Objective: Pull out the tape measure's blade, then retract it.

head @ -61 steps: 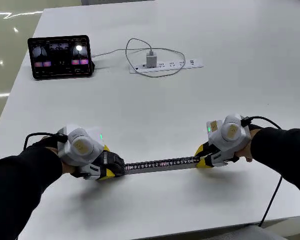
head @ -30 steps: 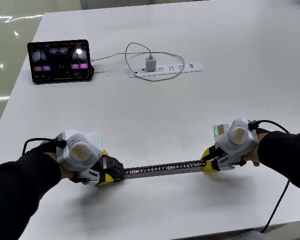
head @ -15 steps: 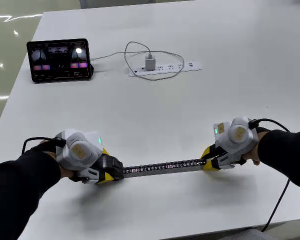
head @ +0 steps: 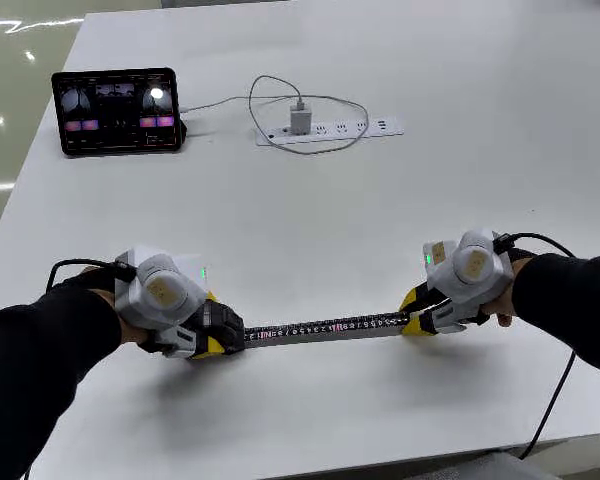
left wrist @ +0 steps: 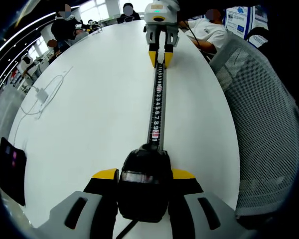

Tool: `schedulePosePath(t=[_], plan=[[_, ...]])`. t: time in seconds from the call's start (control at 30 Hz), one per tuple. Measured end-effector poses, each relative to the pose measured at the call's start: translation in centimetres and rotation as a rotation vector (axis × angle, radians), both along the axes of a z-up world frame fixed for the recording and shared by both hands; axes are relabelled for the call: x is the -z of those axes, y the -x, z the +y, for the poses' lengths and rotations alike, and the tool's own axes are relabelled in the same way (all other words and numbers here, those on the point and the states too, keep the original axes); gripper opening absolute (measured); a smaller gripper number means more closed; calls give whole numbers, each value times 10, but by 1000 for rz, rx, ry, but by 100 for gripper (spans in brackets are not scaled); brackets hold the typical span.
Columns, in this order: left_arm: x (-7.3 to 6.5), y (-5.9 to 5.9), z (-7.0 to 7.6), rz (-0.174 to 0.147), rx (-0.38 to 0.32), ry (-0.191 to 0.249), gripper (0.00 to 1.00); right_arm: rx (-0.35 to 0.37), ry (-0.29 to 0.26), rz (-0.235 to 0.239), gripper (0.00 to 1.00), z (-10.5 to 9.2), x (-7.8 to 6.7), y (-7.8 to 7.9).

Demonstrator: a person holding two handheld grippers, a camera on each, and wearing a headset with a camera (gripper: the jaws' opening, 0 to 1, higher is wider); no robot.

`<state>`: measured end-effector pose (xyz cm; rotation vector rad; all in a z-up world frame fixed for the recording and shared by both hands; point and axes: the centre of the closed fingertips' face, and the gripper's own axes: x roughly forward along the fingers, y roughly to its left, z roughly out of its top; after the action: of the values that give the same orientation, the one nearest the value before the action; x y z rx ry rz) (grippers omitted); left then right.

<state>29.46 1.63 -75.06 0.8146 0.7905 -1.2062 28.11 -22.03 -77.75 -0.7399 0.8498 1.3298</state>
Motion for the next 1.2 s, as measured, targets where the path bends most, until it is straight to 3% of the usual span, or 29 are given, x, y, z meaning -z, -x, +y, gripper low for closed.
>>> schedulePosePath(t=[0.43, 1.07, 1.2], plan=[[3, -1, -1, 11, -23, 24, 36, 13, 7, -6, 12, 0, 0, 0], [3, 1, 5, -4, 45, -68, 35, -35, 84, -18, 16, -1, -2, 4], [0, 1, 10, 8, 36, -79, 37, -32, 83, -14, 18, -3, -6, 5]])
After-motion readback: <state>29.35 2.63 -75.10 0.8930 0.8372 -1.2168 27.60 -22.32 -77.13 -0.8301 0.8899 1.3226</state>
